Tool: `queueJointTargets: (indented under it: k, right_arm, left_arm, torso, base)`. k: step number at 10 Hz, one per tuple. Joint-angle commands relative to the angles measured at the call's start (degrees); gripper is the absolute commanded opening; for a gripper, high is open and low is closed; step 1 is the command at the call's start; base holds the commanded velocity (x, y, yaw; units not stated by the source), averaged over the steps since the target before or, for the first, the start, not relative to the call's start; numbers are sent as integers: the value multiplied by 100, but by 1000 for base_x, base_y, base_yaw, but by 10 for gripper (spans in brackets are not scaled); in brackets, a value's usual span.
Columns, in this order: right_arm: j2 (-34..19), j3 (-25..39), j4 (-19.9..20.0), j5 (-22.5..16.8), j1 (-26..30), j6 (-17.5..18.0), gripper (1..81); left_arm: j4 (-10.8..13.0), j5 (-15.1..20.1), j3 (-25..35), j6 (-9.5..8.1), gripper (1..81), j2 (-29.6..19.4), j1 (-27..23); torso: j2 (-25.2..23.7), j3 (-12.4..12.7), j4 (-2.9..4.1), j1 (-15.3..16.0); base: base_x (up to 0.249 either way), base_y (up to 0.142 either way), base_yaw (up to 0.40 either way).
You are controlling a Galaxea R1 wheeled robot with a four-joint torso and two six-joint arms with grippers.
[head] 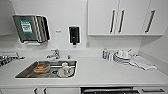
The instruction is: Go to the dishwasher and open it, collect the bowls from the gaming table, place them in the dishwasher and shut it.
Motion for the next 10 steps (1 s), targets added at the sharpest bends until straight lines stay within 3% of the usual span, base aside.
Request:
queueJointTargets:
  k: [1,8,10]
  right_arm:
    - [-122,97,-3,-796,342,-128,811]
    - [80,-8,-108,-761,71,-120,811]
    - [282,-323,-109,-499,-123,-128,811]
  left_arm:
    - [10,52,111,-19,811,-259,-499]
    - [19,61,129,-19,811,-277,-499]
    - [19,69,111,-19,811,-268,-499]
  torso:
    - [0,2,0,0]
    - [-2,0,0,2]
    - [-2,0,0,0]
  base:
    - [-77,0,0]
    - [-77,0,0]
    - [-77,0,0]
